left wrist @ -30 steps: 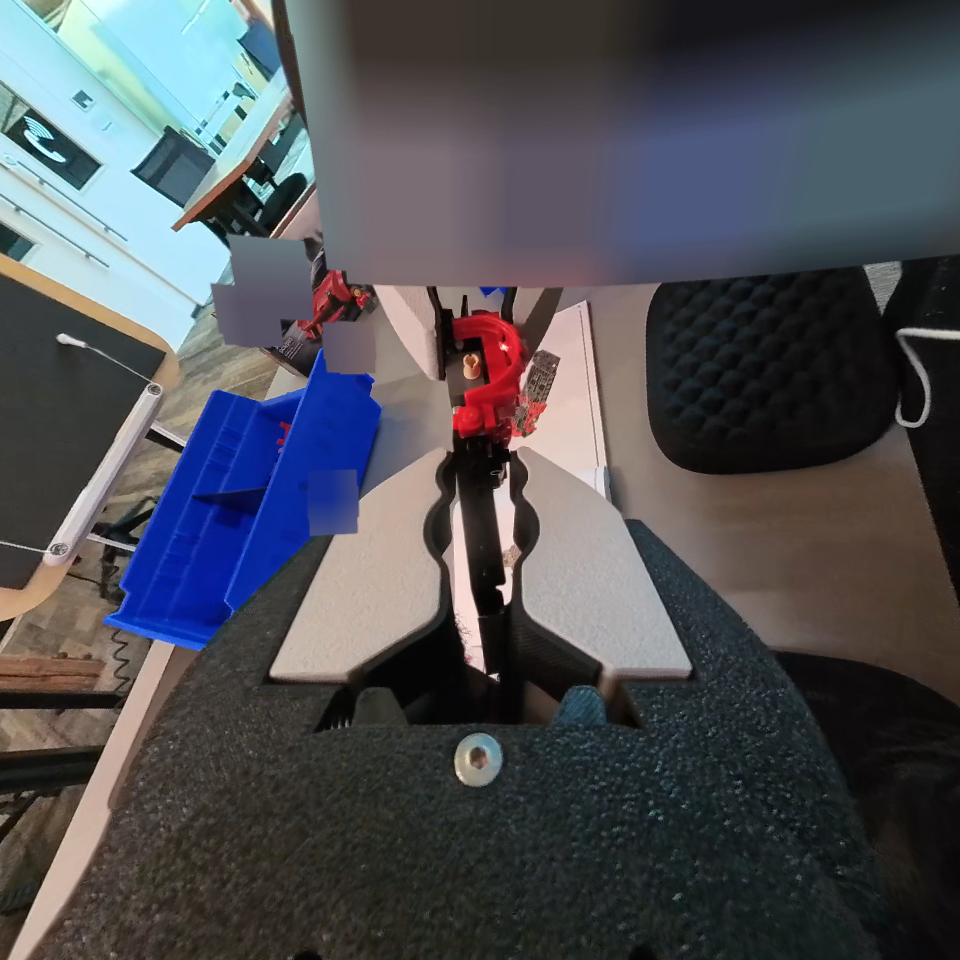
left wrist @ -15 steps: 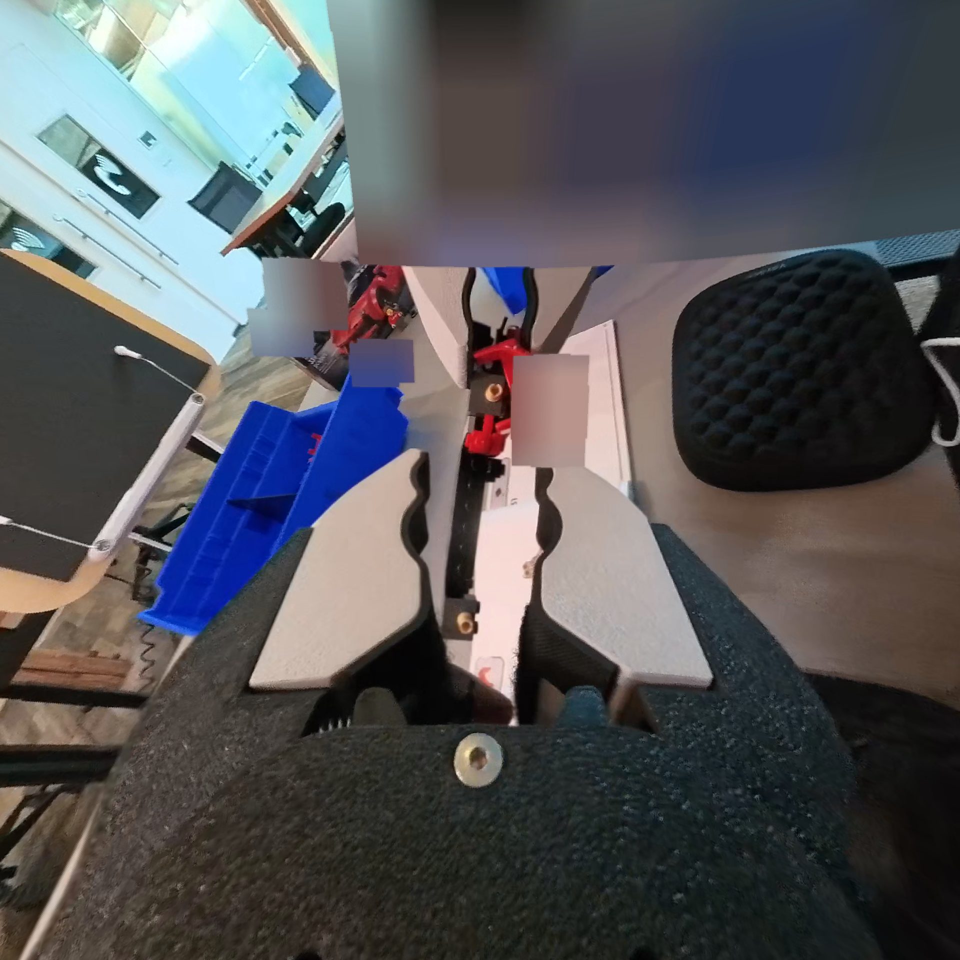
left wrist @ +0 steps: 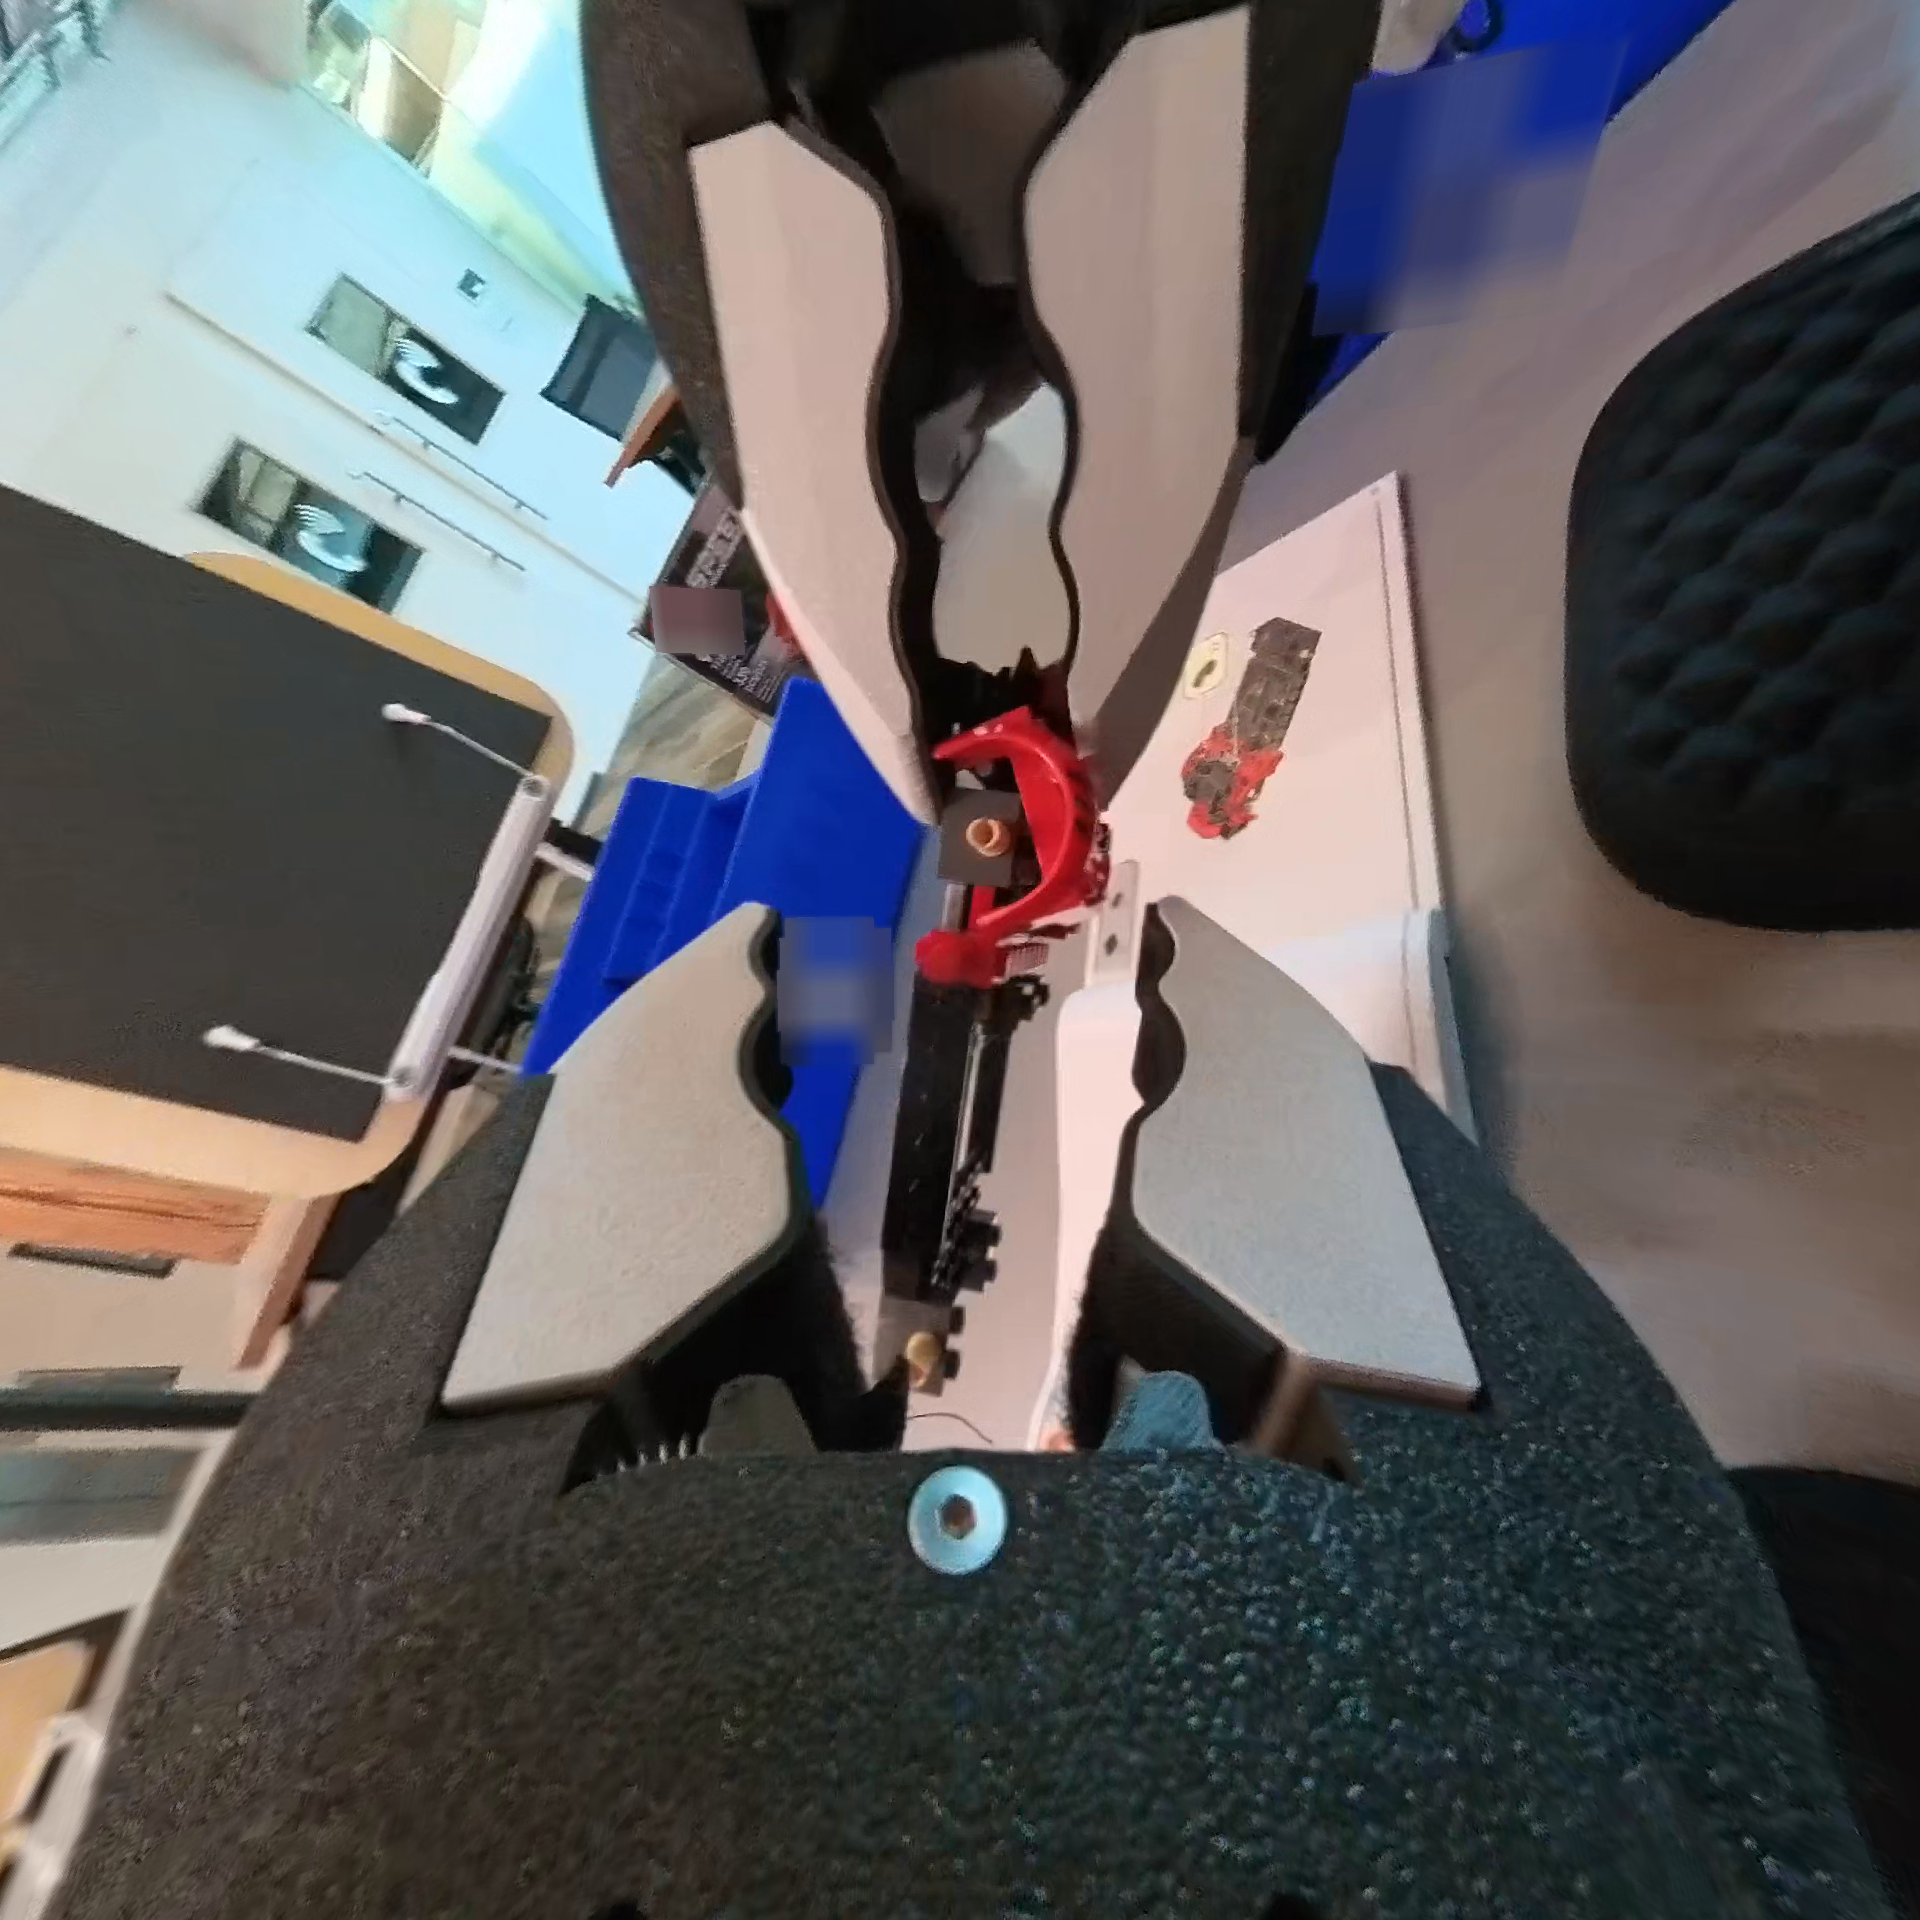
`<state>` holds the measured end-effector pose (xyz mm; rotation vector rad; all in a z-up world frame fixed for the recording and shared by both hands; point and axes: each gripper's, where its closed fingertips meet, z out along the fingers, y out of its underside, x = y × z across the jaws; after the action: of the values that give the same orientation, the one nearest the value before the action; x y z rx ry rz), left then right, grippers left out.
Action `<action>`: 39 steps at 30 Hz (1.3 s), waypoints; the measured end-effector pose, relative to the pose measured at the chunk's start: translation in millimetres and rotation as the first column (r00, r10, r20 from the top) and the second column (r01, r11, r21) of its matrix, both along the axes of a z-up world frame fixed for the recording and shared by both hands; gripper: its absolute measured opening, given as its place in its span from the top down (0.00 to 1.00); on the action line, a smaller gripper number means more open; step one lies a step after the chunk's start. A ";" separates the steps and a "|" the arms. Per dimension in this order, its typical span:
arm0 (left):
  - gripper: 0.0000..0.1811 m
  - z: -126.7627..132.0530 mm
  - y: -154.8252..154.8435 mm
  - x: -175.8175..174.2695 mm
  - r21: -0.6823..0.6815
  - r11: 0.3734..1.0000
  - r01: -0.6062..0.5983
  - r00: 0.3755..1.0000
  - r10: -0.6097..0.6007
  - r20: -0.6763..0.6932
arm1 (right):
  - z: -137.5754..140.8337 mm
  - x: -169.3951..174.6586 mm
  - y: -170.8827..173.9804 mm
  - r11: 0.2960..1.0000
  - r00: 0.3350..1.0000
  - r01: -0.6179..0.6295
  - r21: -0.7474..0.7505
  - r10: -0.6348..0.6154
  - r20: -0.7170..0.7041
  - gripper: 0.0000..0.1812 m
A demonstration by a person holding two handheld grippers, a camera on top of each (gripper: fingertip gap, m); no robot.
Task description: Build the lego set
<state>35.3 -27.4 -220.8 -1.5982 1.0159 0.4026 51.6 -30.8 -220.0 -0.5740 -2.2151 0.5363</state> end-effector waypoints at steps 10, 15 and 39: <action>0.83 -19.1 -5.2 11.4 -0.153 0.983 0.103 0.995 -0.104 0.003 | -6.9 3.4 -6.5 0.999 0.999 -0.033 -0.006 0.033 0.021 0.88; 0.87 -20.7 -8.2 13.5 -0.185 0.973 0.138 0.989 -0.125 0.079 | -6.6 3.7 -7.5 0.999 0.999 -0.032 -0.005 0.032 -0.004 0.87; 0.88 -15.5 -14.4 23.7 -0.208 0.966 0.153 0.988 -0.150 0.027 | -3.0 9.0 -17.8 0.992 0.996 -0.086 0.087 0.089 -0.023 0.87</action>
<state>59.1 -41.8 -236.3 -1.6932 1.1950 0.1863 60.6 -48.6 -223.0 -0.4241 -2.2340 0.4881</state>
